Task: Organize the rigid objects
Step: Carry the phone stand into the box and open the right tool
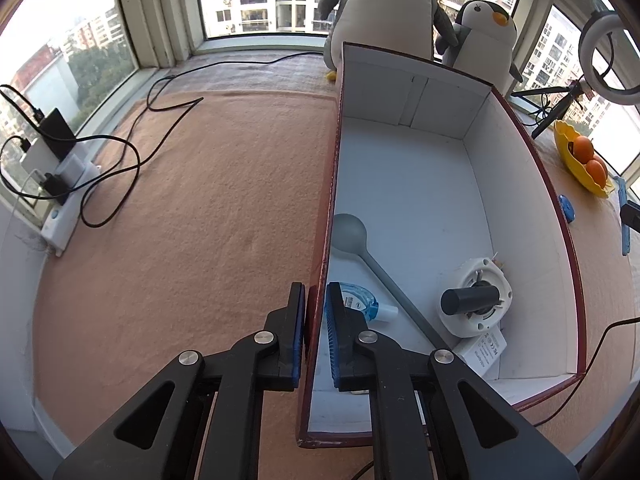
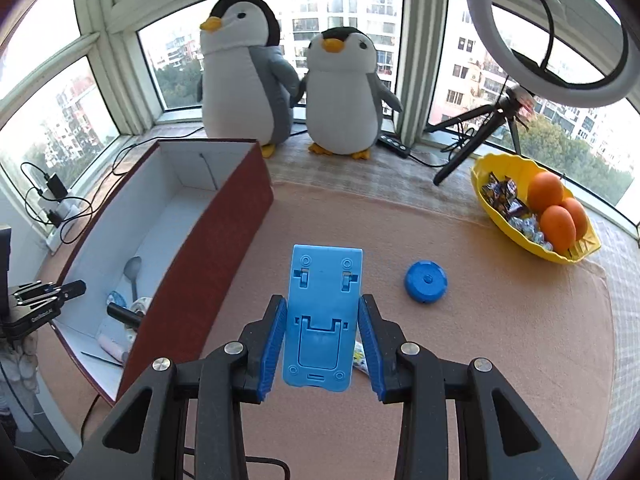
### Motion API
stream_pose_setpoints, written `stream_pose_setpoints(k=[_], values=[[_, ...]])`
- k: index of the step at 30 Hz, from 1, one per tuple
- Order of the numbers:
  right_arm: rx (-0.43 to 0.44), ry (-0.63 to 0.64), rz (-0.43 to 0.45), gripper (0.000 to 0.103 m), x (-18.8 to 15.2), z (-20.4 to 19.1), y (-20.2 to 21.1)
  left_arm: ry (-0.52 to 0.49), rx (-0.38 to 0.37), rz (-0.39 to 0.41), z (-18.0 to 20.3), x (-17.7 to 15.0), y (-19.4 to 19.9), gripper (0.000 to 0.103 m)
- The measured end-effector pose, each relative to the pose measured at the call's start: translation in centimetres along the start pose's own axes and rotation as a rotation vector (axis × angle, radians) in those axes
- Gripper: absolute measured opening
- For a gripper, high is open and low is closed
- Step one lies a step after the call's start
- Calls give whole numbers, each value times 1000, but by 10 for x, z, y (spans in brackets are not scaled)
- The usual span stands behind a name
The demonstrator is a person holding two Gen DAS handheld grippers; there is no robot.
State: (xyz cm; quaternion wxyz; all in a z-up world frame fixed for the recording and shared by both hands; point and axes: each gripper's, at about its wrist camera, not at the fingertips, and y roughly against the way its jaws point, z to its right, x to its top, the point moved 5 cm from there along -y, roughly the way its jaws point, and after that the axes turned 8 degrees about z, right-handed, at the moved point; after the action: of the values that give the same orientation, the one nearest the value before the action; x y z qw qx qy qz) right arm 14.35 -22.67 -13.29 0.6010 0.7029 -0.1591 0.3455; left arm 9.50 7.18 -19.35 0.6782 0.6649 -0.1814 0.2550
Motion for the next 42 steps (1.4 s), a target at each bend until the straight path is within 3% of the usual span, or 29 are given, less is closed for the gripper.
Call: stream_pose_setpoints(k=[12,20,42], values=[[131,152,-10,33,6,-101,5,-1,-26,16,-2,0,-1,5],[192,198,-37,33,-2,-148,-4,-10,-39,23,-2,0,-1,5],[230,195,-89,36,-17,-188,-25,-19,-49,28,-1,-1,0,5]])
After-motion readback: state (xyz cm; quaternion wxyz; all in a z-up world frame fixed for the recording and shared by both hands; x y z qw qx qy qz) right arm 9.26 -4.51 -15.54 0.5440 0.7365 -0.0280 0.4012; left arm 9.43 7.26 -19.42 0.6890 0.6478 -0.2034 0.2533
